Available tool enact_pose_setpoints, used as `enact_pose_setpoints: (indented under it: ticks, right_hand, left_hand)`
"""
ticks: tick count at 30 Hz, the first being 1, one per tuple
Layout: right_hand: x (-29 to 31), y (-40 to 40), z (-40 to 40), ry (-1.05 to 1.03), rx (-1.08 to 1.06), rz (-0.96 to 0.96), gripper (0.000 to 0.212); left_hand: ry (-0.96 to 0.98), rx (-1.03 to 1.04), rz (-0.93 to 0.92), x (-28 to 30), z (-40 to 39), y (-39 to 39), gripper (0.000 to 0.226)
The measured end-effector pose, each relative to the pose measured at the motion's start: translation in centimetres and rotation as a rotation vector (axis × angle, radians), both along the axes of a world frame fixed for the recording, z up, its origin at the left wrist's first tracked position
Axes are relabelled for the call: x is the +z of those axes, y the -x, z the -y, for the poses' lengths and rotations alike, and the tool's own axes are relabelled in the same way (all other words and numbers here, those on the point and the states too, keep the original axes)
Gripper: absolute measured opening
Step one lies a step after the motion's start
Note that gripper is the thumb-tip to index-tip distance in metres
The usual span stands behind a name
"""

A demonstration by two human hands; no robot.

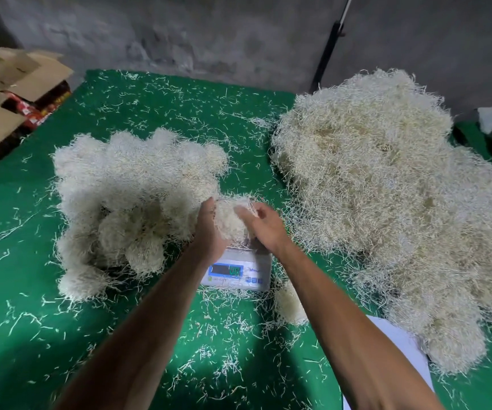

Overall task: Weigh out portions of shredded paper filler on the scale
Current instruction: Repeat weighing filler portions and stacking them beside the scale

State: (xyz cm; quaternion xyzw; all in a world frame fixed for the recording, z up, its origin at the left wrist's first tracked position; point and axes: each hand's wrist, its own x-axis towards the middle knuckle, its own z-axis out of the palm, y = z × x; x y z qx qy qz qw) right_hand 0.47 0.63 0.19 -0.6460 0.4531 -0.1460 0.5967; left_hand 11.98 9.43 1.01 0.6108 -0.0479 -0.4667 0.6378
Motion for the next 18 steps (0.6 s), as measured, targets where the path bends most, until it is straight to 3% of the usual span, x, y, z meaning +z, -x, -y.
enact_pose_setpoints:
  ticks: [2,3,5,7,11,14,16,18]
  right_hand:
    - [-0.4,0.2,0.3,-0.005,0.064,-0.095,0.106]
    - [-0.8,0.4,0.5,-0.025,0.058,-0.105,0.105]
    - [-1.7,0.7,1.1,-0.085,-0.008,-0.060,0.079]
    - [-2.4,1.1,1.8,-0.069,-0.070,-0.062,0.063]
    - [-2.6,1.7,2.7,-0.022,-0.174,-0.097,0.063]
    - [-2.4,2.3,2.6,0.071,-0.167,-0.122,0.054]
    - [-2.4,2.5,2.4,0.070,-0.231,-0.065,0.048]
    - [-2.2,2.9,2.4,0.106,-0.299,-0.022,0.037]
  left_hand:
    - [-0.026,-0.008,0.143,-1.2,0.4,-0.6,0.014]
    - [-0.085,-0.046,0.364,-1.7,0.5,-0.7,0.020]
    - [-0.114,-0.162,0.425,-1.9,0.9,-1.0,0.017]
    - [-0.184,-0.152,0.456,-2.5,1.0,-1.3,0.021]
    - [-0.281,0.060,0.535,-3.2,0.5,-1.7,0.032]
    - [-0.282,0.001,0.537,-3.1,0.2,-1.7,0.023]
    - [-0.258,-0.051,0.483,-2.9,-0.3,-1.9,0.063]
    - [-0.197,-0.060,0.442,-2.9,-1.0,-2.0,0.087]
